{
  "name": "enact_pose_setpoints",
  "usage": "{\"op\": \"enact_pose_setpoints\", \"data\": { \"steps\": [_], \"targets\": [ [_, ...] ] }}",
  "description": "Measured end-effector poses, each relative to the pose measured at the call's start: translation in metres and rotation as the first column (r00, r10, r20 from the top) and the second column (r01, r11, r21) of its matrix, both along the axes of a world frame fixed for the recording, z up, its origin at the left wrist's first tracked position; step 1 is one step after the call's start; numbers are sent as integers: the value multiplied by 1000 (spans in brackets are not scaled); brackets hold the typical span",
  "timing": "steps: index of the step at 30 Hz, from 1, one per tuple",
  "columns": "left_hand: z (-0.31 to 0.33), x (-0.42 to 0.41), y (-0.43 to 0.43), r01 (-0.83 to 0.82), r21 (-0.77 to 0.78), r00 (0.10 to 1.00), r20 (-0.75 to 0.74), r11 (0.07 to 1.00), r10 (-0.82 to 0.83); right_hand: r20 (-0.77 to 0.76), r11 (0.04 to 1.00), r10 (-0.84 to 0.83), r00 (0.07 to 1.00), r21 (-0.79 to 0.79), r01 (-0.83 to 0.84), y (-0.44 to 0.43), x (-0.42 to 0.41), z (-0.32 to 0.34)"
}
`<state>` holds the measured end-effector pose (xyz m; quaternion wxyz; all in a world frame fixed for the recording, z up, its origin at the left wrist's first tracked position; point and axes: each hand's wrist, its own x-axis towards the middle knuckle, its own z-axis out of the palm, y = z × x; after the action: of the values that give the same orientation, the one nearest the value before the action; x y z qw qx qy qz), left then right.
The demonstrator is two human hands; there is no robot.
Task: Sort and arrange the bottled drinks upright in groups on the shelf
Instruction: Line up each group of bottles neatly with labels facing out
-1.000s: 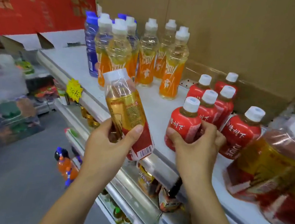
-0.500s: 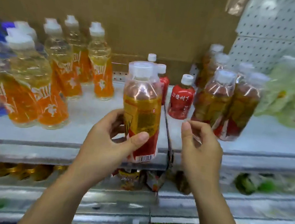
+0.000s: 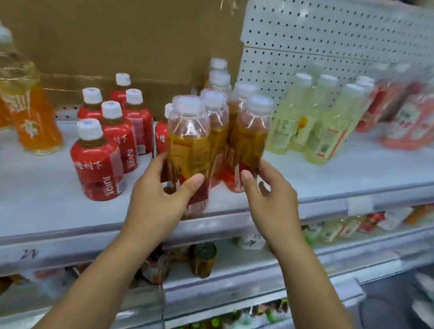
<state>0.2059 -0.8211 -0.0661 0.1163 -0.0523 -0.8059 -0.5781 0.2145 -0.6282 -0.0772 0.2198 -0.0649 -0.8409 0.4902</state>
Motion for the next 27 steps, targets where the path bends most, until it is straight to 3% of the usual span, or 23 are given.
{"op": "enact_pose_setpoints", "data": {
  "steps": [3,8,12,17,22,27],
  "targets": [
    [-5,-13,10,-50,-19,998,25,999,51,-36,993,49,998,106,-45,11,-8,-3],
    [-7,-22,38,-51,-38,999,-19,998,50,-62,988,118,991,111,-111,30,-23,-7],
    [-4,-29,40,-45,-198,998,-59,979,34,-49,990,97,994,107,-91,33,-23,-9],
    [-7,-11,-1,-70,-527,988,-155,847,-15,-71,982,-20,997,184,33,10,-3,-17],
    [-22,30,-80,-136,-752,979,-201,645,-28,-156,896,84,984,444,-7,-55,20,-29],
    [-30,76,-185,-188,-797,981,-180,574,70,-116,886,274,955,415,-204,-152,38,-40]
  ]
}}
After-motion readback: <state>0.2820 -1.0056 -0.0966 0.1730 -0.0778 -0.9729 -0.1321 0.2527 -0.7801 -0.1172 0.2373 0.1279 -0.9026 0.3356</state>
